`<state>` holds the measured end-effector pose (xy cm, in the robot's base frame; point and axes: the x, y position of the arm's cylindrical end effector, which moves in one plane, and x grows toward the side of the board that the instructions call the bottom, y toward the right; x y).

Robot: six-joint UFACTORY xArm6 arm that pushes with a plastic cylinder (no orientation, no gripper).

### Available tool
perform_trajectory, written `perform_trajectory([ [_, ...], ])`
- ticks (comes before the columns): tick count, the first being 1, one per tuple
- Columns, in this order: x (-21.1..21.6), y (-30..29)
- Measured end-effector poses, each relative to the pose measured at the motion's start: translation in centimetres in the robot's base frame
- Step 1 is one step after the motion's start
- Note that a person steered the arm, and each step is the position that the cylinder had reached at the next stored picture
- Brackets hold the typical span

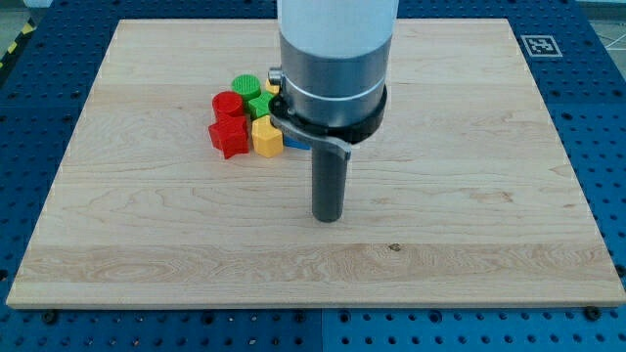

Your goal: Move blue cube towards center right

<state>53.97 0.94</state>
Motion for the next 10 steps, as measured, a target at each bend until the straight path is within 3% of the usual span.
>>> perform_trajectory([
  [1,2.9,-0.8],
  [2,3.4,-6.1],
  [3,2.8,-16.1],
  [4,-0.3,-24.7],
  [5,-5.9,-27.9],
  [6,-12.0,-27.3],
  [7,-13.6,-23.7],
  [9,-13.1,-7.1],
  [10,-10.0,0.3],
])
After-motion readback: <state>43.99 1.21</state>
